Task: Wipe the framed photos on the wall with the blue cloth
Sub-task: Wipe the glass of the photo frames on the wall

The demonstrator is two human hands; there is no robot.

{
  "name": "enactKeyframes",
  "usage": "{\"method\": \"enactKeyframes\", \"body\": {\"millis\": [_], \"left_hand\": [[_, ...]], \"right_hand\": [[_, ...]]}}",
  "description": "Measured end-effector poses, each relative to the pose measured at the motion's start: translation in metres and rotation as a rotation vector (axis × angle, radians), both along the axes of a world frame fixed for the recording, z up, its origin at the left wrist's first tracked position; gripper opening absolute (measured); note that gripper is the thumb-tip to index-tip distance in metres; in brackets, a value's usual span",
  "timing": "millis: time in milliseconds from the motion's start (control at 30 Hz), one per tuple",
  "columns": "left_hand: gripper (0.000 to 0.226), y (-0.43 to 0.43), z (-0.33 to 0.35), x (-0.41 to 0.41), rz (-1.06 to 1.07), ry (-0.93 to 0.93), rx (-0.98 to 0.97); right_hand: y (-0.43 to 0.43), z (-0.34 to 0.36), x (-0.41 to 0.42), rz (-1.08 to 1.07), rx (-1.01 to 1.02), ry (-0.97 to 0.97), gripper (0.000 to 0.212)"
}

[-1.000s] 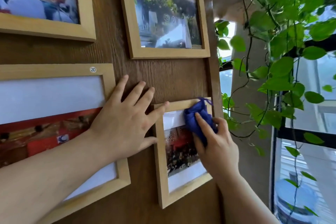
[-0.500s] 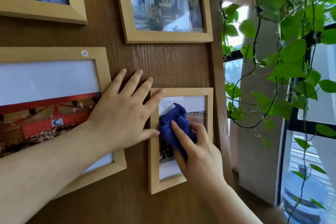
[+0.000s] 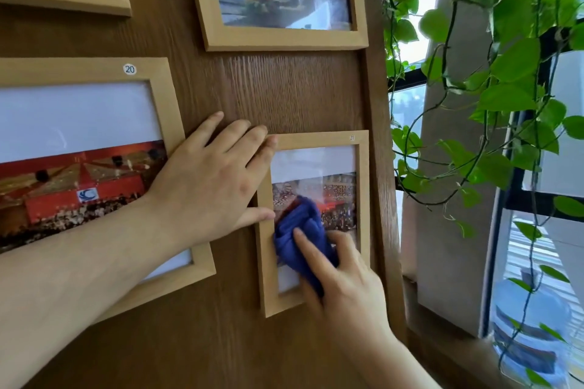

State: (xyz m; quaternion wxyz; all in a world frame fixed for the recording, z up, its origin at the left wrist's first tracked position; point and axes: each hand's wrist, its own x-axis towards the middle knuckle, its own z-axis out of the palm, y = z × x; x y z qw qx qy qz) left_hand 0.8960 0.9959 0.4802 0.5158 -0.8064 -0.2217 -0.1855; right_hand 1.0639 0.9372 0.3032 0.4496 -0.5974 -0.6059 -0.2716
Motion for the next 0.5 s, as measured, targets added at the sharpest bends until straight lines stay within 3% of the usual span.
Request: {"method": "enactKeyframes", "body": {"millis": [100,333,500], "left_hand": [[0.095,0.000,0.000,0.000,-0.011,-0.005,0.004],[0.096,0.001,-0.003,0.001,-0.001,-0.008,0.004],[0.096,0.000,-0.004,0.001,-0.003,-0.010,0.004]], "right_hand": [[-0.002,-0.010,0.011,0.017,-0.036,-0.011,0.057],[-0.010,-0.020,0.059,-0.169,-0.010,0.120,0.056],[-0.008,-0.018,0.024,-0.025,-0.028,-0.067,0.053]]}}
